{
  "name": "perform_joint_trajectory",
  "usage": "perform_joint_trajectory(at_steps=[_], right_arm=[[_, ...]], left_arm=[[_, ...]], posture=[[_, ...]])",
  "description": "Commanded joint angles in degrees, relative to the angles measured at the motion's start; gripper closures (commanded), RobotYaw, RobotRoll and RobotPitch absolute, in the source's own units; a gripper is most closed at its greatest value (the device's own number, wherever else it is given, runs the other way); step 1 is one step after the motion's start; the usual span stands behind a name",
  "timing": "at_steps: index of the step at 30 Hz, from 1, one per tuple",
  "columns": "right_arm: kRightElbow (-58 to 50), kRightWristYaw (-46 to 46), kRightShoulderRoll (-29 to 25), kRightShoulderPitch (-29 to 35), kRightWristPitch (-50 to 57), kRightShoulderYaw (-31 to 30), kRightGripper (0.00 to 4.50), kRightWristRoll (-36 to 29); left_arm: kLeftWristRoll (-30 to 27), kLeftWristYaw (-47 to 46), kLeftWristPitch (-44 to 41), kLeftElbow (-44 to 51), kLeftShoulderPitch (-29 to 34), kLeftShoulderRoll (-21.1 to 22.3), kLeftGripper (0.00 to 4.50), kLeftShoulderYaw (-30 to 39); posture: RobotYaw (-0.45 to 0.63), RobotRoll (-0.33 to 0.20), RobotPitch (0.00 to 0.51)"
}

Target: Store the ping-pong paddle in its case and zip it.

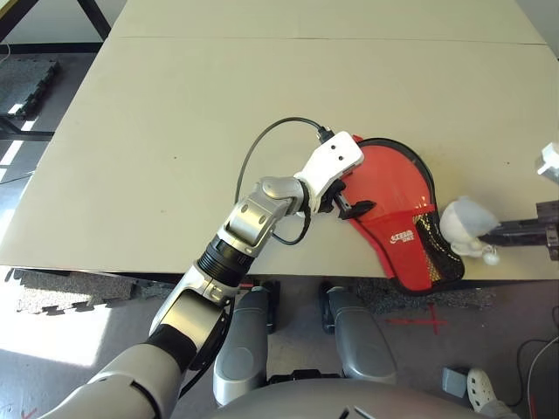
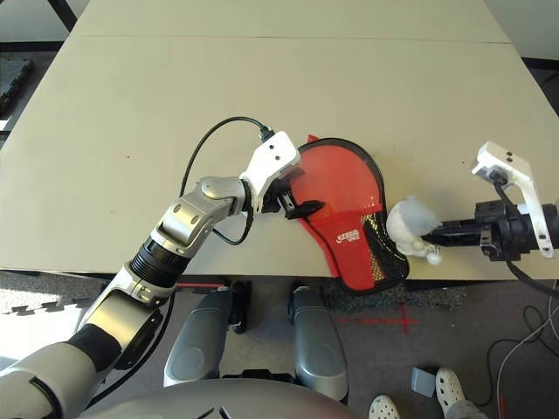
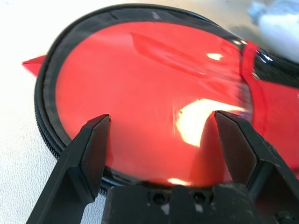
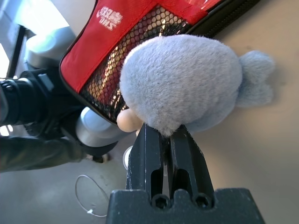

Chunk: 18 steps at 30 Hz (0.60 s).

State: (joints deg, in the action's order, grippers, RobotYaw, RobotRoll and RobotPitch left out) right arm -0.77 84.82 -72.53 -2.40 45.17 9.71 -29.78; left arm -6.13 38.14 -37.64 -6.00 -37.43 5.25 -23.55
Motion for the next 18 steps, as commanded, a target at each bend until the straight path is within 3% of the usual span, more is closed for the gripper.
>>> perform_joint_trajectory(at_steps=[1, 2, 5, 12, 15, 18], right_arm=[[-1.0, 0.9, -0.7, 1.4, -0.9, -0.7, 4.47, 0.0], [0.2, -0.4, -0.5, 0.7, -1.1, -0.9, 4.47, 0.8], [1.6, 0.5, -1.9, 0.3, -0.9, -0.4, 3.68, 0.7], [7.7, 4.6, -4.6, -3.6, 0.7, 1.4, 1.1, -1.9], [14.2, 3.4, -3.3, -12.9, 2.9, 2.9, 0.04, -3.8], [22.5, -0.5, 0.5, -21.3, 0.9, 3.1, 0.01, -2.7]], left_arm=[[1.7, -0.7, -2.1, -5.6, 2.0, 0.1, 0.0, -1.9], [1.6, -0.6, -2.0, -5.7, 2.0, 0.1, 0.0, -1.9], [1.5, -0.4, -1.9, -5.3, 1.9, 0.2, 0.0, -1.9], [-0.5, 1.6, -2.4, -1.3, 1.5, 2.0, 0.0, 0.4], [-4.5, 4.4, -4.6, 4.6, 1.0, 5.2, 0.0, 4.9], [-8.1, 3.7, -6.1, 7.7, 0.4, 6.9, 0.0, 11.0]], posture=[[-0.1, 0.0, 0.255], [-0.1, 0.0, 0.255], [-0.11, 0.0, 0.252], [-0.1, 0.0, 0.247], [-0.09, 0.0, 0.244], [-0.09, 0.0, 0.239]])
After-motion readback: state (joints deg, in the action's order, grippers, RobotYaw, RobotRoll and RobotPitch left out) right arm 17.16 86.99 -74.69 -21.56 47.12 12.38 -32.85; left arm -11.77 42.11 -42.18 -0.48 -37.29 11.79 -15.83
